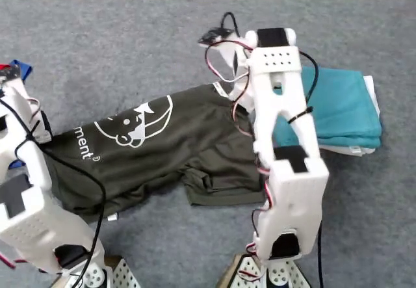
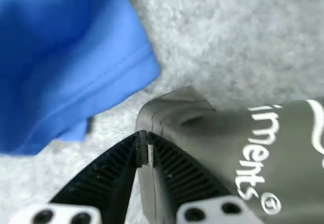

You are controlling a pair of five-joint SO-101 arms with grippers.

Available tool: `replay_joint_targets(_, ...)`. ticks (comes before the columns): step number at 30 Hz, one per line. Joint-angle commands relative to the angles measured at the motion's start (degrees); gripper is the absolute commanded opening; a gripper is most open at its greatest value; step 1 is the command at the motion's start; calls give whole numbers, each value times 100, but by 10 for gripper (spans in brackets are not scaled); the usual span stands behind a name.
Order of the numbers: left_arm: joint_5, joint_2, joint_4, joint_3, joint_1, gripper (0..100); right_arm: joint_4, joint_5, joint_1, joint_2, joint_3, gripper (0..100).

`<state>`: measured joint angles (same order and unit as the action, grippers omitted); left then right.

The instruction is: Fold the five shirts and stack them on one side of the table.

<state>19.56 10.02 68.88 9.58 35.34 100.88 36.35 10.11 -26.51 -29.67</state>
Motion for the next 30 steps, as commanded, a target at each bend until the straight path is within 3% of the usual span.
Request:
replay_joint_targets(1,88,-1121,229,0,-105,19,141,237,374,1209,708,26)
replay_joint_targets(8,290,-3002,-352,1873,53,19,-695,457,1156,3037,3855,28)
replay_joint_targets(15,264,-3354,-1055,3103,114,19,-2303,176,1604,3336,5886,28)
replay_joint_targets(24,264,-3389,-1881,4070,44,19,-3138,-378,1692,2396,5736,27)
replay_joint_targets(30,246,-3389,-2875,5073,0,19,-3121,-686,2273,1956,5543,27)
